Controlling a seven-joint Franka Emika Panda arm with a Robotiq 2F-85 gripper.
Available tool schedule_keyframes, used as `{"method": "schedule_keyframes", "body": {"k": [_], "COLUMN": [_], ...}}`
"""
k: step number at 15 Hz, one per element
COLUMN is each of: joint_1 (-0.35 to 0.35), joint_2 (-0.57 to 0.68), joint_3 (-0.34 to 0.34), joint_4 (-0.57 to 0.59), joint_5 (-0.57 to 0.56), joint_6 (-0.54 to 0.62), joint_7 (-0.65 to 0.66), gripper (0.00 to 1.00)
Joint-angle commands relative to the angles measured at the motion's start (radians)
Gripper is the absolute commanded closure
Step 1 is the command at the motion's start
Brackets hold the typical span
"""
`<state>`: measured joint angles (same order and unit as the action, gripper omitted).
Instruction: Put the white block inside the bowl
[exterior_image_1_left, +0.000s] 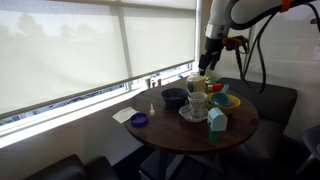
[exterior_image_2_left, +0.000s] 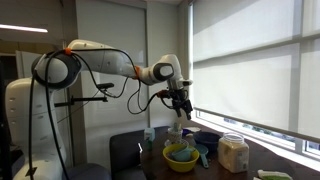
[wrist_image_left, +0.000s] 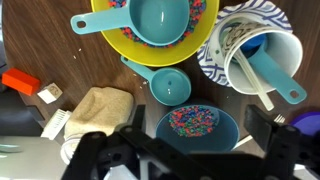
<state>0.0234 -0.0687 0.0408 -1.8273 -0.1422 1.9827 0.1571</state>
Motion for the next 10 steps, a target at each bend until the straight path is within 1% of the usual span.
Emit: {"method": "schedule_keyframes", "body": {"k": [1,2,3,4,7,8,9,10], "joint_1": [-0.030,-0.043,-0.051,-0.037,-0.055,-0.059,-0.078,-0.092], "joint_2": [0.049,0.052,0.047,0.028,0.037,0.049,0.077,0.083], "joint_3": [-0.031,-0.048,-0.058,-0.044,-0.063,-0.067,-0.087,-0.101], "joint_4": [0.070,0.070,0.065,0.036,0.036,0.046,0.082,0.087], "joint_5": [0.017,0.053,0.052,0.020,0.028,0.017,0.057,0.053], "joint_6": [-0.050,-0.064,-0.077,-0.041,-0.048,-0.026,-0.036,-0.015], "joint_7": [0.037,0.021,0.028,0.015,0.015,0.048,0.074,0.114], "gripper": [0.00,0.00,0.00,0.00,0.00,0.00,0.00,0.00]}}
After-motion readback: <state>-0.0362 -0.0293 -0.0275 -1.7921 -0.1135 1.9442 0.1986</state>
